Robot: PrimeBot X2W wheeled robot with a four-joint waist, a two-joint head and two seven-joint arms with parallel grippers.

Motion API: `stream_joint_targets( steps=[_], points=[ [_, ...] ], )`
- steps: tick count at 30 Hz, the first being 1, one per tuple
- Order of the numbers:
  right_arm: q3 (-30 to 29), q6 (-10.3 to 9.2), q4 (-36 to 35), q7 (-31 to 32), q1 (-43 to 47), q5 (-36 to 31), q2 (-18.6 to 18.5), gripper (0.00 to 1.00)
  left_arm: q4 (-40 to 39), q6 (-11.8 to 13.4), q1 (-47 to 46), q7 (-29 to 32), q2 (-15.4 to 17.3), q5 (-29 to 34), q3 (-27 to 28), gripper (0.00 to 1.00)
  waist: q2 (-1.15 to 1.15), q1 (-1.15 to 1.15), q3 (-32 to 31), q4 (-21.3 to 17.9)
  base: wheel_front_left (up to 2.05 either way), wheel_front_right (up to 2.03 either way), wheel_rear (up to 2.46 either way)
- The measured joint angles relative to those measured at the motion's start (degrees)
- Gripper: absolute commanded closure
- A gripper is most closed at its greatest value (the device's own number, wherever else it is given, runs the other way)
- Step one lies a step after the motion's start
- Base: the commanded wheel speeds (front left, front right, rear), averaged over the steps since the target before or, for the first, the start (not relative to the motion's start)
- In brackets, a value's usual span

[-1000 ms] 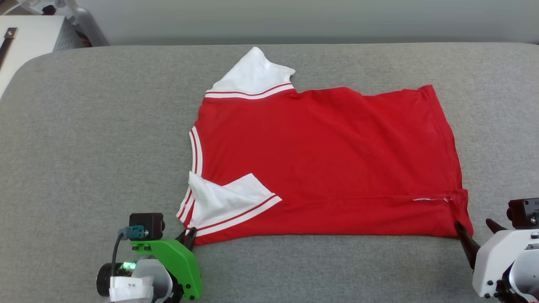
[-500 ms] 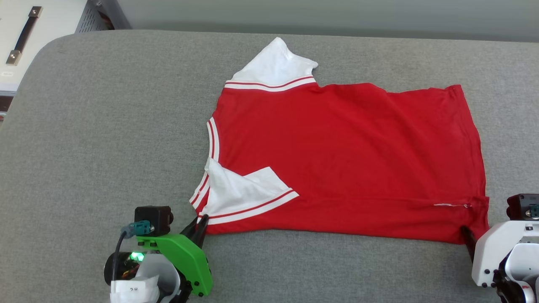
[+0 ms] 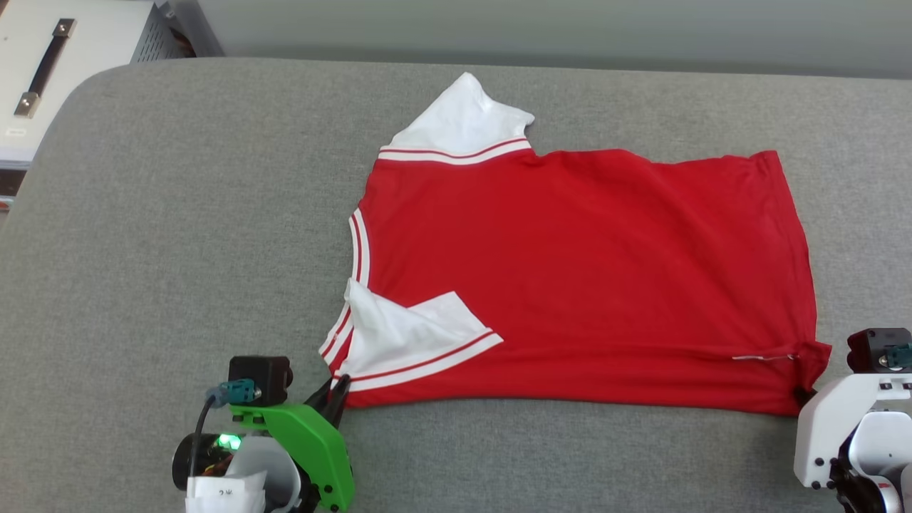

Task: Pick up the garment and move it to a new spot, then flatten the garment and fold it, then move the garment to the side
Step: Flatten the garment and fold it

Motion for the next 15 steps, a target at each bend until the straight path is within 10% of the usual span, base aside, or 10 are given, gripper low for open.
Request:
stream_joint_targets(
  steps=[15],
  points=[
    [-2.0,0.0,-10.5,6.9,10.6,3.6,-1.6,1.0,-1.1,0.5,7.4,1.6,1.6,-1.4,-1.7,1.0,0.0,0.0,-5.4,-1.0,0.0,0.0,0.0]
  ],
)
